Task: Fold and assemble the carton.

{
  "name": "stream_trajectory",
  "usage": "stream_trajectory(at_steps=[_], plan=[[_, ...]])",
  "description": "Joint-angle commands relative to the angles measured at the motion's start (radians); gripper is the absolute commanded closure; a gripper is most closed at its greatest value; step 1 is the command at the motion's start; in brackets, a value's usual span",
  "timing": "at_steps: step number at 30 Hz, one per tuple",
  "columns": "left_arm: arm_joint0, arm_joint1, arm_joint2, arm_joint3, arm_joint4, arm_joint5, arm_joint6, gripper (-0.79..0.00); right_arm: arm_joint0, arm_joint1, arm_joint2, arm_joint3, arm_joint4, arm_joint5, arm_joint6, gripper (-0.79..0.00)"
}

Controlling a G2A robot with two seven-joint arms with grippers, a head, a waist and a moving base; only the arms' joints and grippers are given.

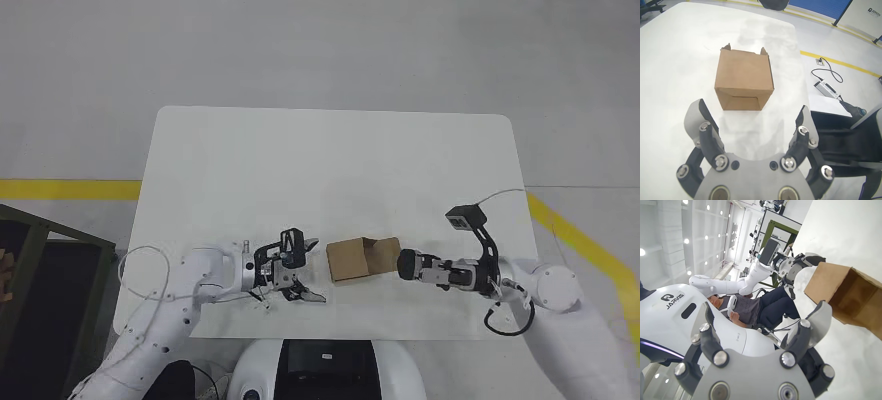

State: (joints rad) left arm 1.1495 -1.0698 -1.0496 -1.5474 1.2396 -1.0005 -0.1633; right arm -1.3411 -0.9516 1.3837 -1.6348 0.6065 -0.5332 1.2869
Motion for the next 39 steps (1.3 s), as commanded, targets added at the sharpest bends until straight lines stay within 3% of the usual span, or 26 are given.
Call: stream_trajectory(at_steps=[1,7,15,21,27,33,39], plan=[[-0.041,-0.007,0.03,0.025,0.008,-0.006,-0.028,-0.785,-0.029,0.005,0.022,-0.021,0.005,-0.004,-0.004,-0.785],[-0.141,-0.024,0.094,0.069,-0.036,-0.012,-0.084,-0.785,-0.099,0.018,0.07,-0.062,0.018,-0.02,-0.02,-0.785],[-0.19,-0.045,0.161,0.122,-0.097,-0.001,-0.049,-0.785,-0.117,0.023,0.073,-0.018,0.019,-0.044,-0.044,-0.785],[-0.217,-0.057,0.176,0.159,-0.07,0.069,-0.03,-0.785,-0.1,0.024,0.06,0.016,0.012,-0.05,-0.05,-0.785],[-0.239,-0.055,0.159,0.176,-0.037,0.087,-0.027,-0.785,-0.099,0.025,0.05,0.022,0.006,-0.055,-0.055,-0.785],[-0.251,-0.045,0.15,0.153,0.002,-0.006,-0.047,-0.785,-0.095,0.027,0.039,0.03,0.013,-0.053,-0.053,-0.785],[-0.272,-0.033,0.146,0.153,0.011,-0.012,-0.03,-0.785,-0.07,0.023,-0.001,0.049,0.006,-0.049,-0.049,-0.785]])
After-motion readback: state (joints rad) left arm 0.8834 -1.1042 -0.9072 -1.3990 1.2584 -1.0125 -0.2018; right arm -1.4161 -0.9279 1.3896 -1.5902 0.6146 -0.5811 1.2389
